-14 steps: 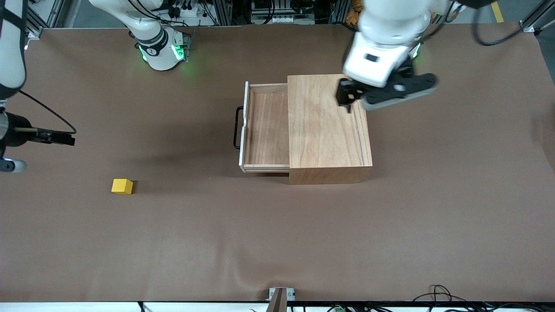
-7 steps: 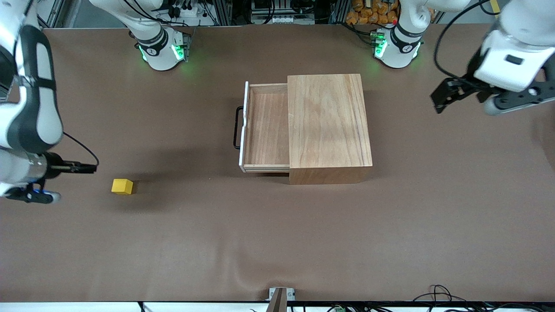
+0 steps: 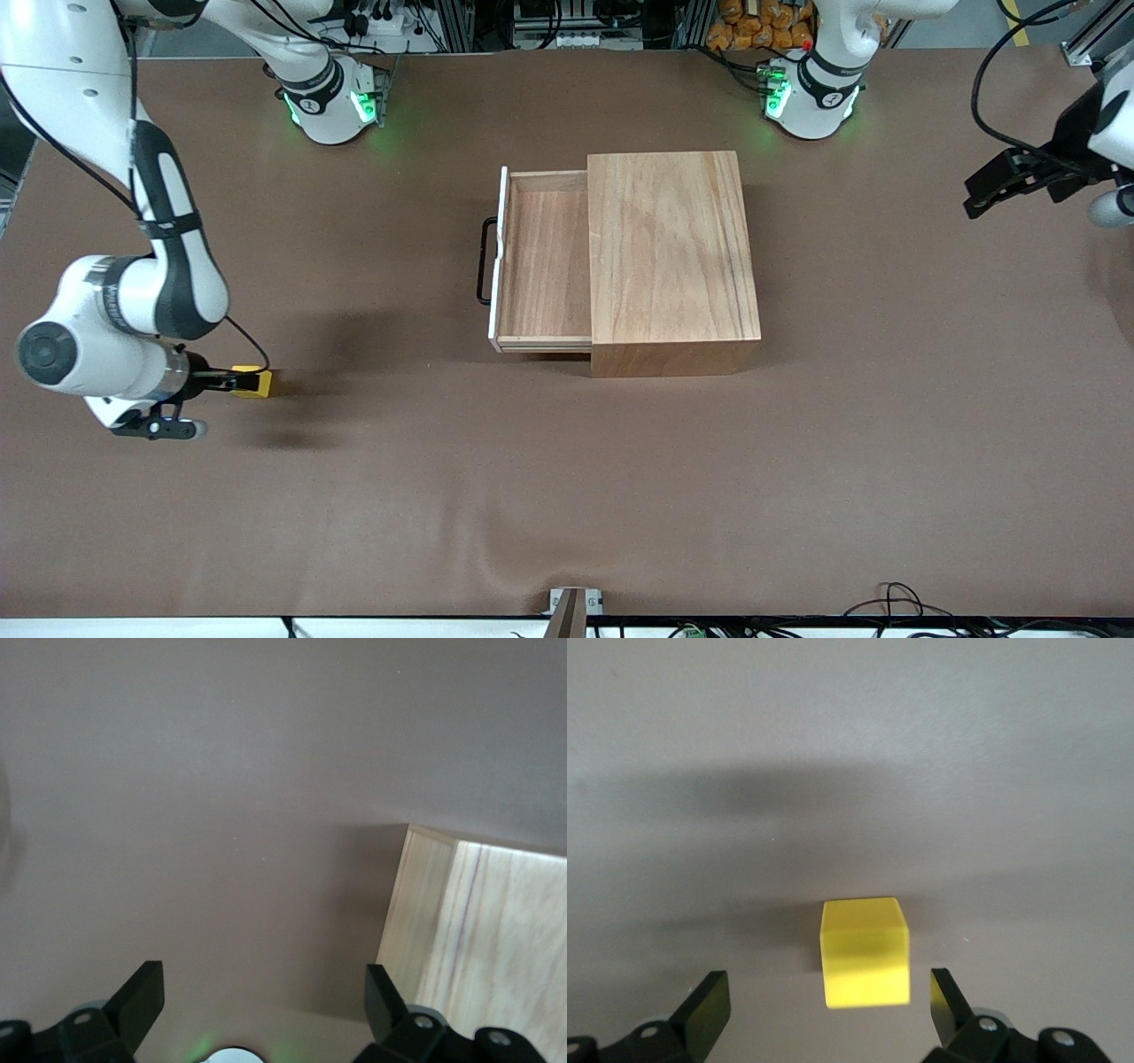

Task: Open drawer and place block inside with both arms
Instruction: 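Move the right gripper down to the yellow cube, then close the right gripper on the yellow cube and lift it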

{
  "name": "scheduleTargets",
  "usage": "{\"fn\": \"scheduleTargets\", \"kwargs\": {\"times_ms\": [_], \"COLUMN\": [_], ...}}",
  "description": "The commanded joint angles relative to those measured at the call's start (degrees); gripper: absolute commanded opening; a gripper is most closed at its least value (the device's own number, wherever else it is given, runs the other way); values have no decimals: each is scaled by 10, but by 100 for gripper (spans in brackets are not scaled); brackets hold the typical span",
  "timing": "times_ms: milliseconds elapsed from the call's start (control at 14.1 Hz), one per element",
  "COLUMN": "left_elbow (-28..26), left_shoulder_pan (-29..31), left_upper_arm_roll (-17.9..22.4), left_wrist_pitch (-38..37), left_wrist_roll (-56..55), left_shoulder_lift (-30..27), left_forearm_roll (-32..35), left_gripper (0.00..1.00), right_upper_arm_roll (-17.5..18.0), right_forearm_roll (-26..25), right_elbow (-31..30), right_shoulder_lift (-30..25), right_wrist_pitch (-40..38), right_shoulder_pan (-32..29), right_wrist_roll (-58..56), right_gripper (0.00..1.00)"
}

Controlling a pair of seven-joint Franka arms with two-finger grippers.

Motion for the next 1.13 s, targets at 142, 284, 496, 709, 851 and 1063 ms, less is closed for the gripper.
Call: {"fn": "scheduleTargets", "kwargs": {"times_ms": [142,284,496,709,851,1063], "left_elbow": [-28,-28,-27,-27,-33,-35], "left_shoulder_pan": [21,17,16,17,21,80], "left_upper_arm_roll": [-8,-10,-25,-26,-27,-64], "left_wrist_pitch": [21,18,17,18,25,25], "left_wrist_roll": [56,57,57,60,88,117], "left_shoulder_lift": [-26,-25,-26,-26,-25,-21], "left_forearm_roll": [-7,-9,-9,-10,-11,-13], "left_gripper": [100,100,100,100,100,100], "right_upper_arm_roll": [-2,-2,-1,-1,-1,-1], "right_forearm_roll": [3,4,31,52,52,52], "right_elbow": [-60,-91,-93,-92,-92,-83], "right_shoulder_lift": [-13,-9,3,10,14,19], "right_wrist_pitch": [79,124,128,128,129,136], "right_shoulder_pan": [-15,-16,-16,-16,-19,-24], "right_wrist_roll": [-61,-65,-59,-62,-65,-65], "right_gripper": [100,100,100,100,74,24]}}
